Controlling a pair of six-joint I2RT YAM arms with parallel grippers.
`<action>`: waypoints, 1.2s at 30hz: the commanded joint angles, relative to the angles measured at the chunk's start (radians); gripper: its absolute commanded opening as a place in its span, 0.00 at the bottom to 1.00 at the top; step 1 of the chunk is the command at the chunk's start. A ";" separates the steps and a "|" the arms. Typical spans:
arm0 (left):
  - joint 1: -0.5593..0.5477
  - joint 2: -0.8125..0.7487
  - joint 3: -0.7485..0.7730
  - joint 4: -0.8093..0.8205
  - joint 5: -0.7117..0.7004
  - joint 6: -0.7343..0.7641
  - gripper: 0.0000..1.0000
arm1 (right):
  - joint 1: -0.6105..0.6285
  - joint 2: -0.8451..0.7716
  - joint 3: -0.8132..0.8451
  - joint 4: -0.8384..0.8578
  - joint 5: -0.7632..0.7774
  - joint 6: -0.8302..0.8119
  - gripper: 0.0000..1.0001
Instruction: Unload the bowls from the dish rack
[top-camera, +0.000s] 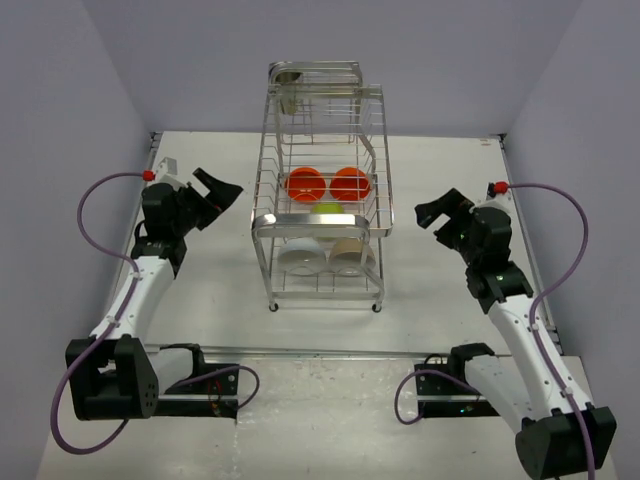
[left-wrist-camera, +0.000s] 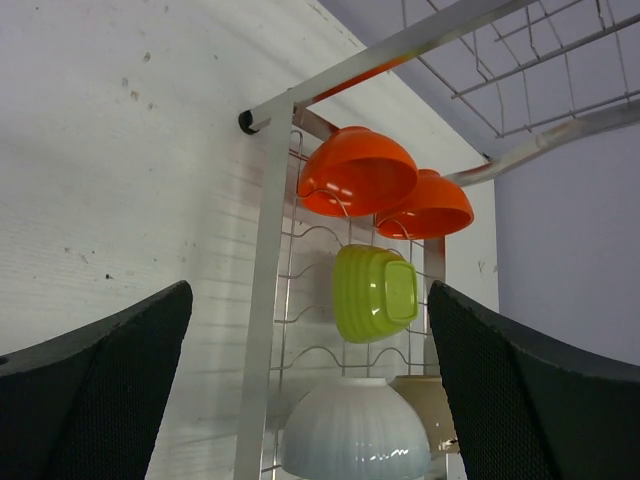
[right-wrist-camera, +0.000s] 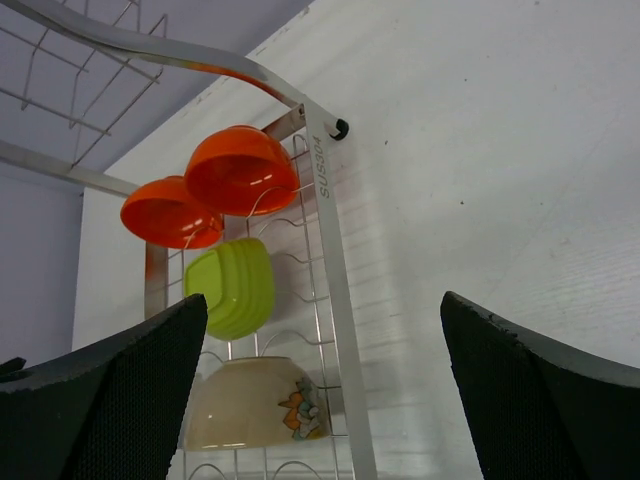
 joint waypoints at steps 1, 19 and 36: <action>0.007 0.018 0.002 0.013 0.020 0.007 1.00 | 0.003 0.021 -0.020 0.092 -0.013 0.056 0.99; 0.007 0.185 0.135 0.013 0.072 -0.142 0.96 | -0.007 0.650 0.010 0.839 -0.423 0.747 0.84; 0.006 0.459 0.227 0.248 0.201 -0.510 0.78 | 0.029 0.917 0.136 1.096 -0.357 0.864 0.73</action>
